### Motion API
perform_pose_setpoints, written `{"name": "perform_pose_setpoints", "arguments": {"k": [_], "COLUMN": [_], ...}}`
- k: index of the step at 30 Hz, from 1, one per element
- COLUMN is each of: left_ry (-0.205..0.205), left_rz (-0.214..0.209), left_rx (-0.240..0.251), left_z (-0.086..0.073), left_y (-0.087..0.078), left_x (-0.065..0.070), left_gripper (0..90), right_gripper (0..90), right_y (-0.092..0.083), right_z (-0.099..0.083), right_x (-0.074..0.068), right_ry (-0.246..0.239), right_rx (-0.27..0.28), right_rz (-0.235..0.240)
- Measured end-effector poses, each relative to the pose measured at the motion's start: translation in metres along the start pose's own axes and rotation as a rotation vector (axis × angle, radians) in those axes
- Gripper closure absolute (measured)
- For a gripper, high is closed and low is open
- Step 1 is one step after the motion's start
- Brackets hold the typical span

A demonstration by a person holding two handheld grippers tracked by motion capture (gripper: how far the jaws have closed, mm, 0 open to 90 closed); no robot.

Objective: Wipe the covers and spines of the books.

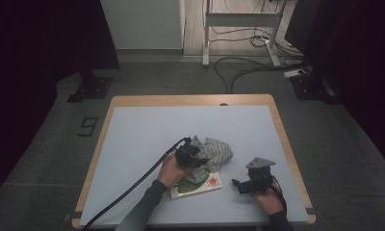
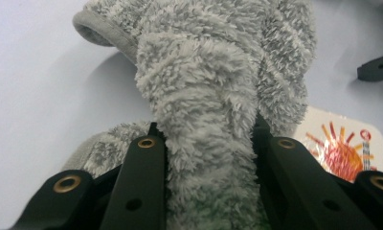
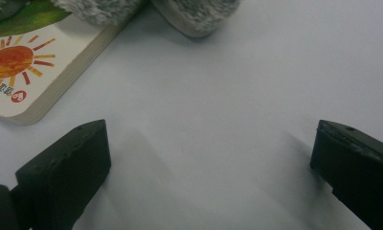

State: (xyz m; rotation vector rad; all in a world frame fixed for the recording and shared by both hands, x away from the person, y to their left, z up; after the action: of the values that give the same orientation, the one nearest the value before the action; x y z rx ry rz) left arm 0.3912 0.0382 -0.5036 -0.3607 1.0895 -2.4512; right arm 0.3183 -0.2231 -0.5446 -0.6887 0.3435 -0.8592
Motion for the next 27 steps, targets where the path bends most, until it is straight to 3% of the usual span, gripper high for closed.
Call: {"name": "perform_pose_setpoints", "arguments": {"k": [12, 17, 27], "left_ry": [-0.009, 0.007, 0.038], "left_rz": [-0.025, -0.027, -0.071], "left_rx": [0.004, -0.001, -0.006], "left_z": [0.012, 0.011, 0.009], "left_y": [0.014, 0.014, 0.014], "left_x": [0.004, 0.008, 0.028], "left_gripper": [69.5, 69.7, 69.6], "right_gripper": [0.0, 0.0, 0.0], "right_y": [0.000, 0.000, 0.000], "right_z": [0.000, 0.000, 0.000], "right_x": [0.000, 0.000, 0.000], "right_ry": [0.001, 0.001, 0.000], "right_rx": [0.000, 0.000, 0.001], "right_rz": [0.000, 0.000, 0.000]}}
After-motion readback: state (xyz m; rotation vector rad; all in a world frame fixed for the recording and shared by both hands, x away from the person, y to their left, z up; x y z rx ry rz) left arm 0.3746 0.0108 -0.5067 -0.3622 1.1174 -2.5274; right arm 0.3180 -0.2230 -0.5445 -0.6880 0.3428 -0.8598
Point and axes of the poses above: each handheld gripper's, and its own axes: y roughly forward along the jaws, z roughly out of its top, x roughly to its right, the point moved 1 cm from there along y, roughly forward along the jaws, and after that the axes turned 1 degree about x, right-handed, at the moved point
